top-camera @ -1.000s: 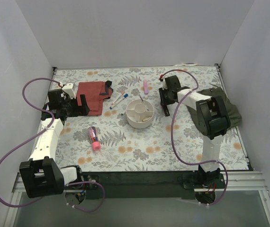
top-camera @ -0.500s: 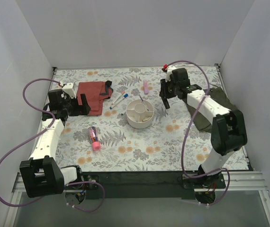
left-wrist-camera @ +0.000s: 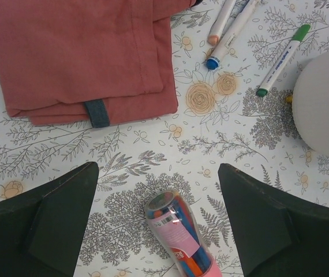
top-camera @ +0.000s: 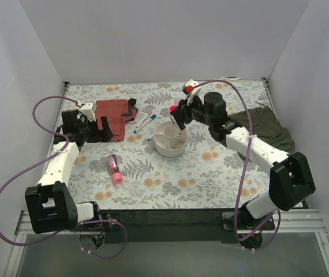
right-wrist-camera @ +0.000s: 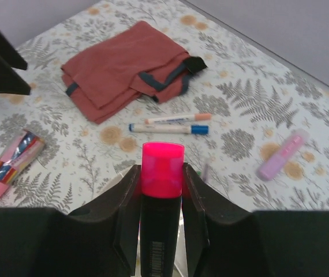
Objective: Sort the stationery into containers
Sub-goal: Place the pen in the storage box.
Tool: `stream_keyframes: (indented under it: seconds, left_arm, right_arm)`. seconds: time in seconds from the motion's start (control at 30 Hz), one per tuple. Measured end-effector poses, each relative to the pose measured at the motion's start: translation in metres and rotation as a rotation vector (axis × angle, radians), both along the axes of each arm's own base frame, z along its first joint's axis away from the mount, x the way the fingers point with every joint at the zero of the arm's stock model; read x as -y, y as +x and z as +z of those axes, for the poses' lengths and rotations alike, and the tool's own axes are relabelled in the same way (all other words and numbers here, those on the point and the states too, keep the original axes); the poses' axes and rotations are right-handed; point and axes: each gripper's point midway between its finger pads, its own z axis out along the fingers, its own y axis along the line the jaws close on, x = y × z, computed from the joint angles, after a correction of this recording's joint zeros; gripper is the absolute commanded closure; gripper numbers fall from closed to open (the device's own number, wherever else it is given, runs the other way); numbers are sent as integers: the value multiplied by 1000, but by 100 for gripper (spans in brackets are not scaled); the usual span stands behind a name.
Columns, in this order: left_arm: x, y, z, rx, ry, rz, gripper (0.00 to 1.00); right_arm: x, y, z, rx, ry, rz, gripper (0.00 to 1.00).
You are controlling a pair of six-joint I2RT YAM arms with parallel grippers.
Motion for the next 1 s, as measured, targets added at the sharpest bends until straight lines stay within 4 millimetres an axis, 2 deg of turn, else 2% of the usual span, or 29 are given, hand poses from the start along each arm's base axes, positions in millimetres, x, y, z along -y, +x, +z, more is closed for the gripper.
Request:
stream_keyframes:
  seconds: [0.13,0.3,0.53,0.73,1.0]
  left_arm:
    - [1,0,-6,-22,2,-18,14]
    - [0,3,-3,-32,15,-36,14]
    - [-1,3,-8,-52,32,-51,15]
    - [-4,3,-18,-85,44,-50,15]
    - [-4,1,-22,-100,45,-52,15]
  right_arm:
    - [-38,-15,6,89,40,98,99]
    - [-62,-13,14,172,91,137,99]
    - [-81,-4,-2,200,112,158,99]
    - [-91,8,-12,216,121,158,99]
    - [-102,21,-32,217,125,157,99]
